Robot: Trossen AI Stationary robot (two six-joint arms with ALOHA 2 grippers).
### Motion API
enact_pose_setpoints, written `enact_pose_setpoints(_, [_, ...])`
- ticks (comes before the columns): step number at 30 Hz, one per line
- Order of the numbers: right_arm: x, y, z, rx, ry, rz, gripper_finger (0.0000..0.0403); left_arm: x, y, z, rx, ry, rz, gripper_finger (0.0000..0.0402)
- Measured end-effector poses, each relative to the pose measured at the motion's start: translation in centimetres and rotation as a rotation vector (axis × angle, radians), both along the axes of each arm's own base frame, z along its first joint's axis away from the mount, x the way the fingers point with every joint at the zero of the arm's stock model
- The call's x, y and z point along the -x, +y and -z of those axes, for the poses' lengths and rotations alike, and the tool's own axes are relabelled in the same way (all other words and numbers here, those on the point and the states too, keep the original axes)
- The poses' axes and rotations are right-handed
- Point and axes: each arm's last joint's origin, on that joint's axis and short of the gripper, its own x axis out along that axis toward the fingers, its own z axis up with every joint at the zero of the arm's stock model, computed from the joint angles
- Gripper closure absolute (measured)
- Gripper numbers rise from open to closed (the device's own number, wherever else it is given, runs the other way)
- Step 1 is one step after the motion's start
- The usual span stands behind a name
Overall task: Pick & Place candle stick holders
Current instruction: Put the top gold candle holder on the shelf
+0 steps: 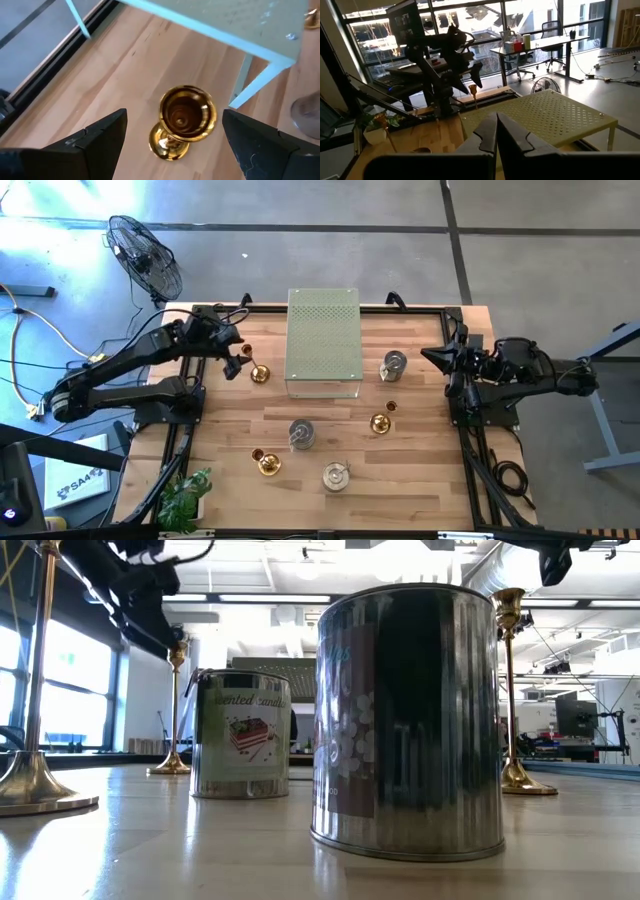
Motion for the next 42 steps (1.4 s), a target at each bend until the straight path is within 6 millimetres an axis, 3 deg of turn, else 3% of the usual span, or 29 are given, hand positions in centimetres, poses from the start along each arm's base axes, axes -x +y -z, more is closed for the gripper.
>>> enact_pose_setpoints(11, [0.02, -0.04, 0.30, 0.002, 0.031, 0.013, 0.0398, -0.70, 0.47, 0.29, -0.028, 0.025, 0.019, 0.0083])
enact_pose_setpoints(16, [0.02, -0.05, 0.30, 0.002, 0.032, 0.016, 0.0398, -0.72, 0.40, 0.30, -0.013, 0.018, 0.039, 0.0106])
enact_pose_setpoints(22, [0.02, -0.05, 0.30, 0.007, 0.033, 0.016, 0.0398, -0.70, 0.38, 0.34, -0.010, 0.022, 0.040, 0.0171])
enact_pose_setpoints(30, [0.02, -0.05, 0.39, 0.010, 0.042, 0.016, 0.0398, -0.74, 0.42, 0.28, -0.003, 0.010, 0.024, 0.0314])
enact_pose_setpoints(42, [0.02, -0.05, 0.44, 0.011, 0.048, 0.016, 0.0398, -0.76, 0.27, 0.22, 0.048, -0.014, 0.036, 0.0315])
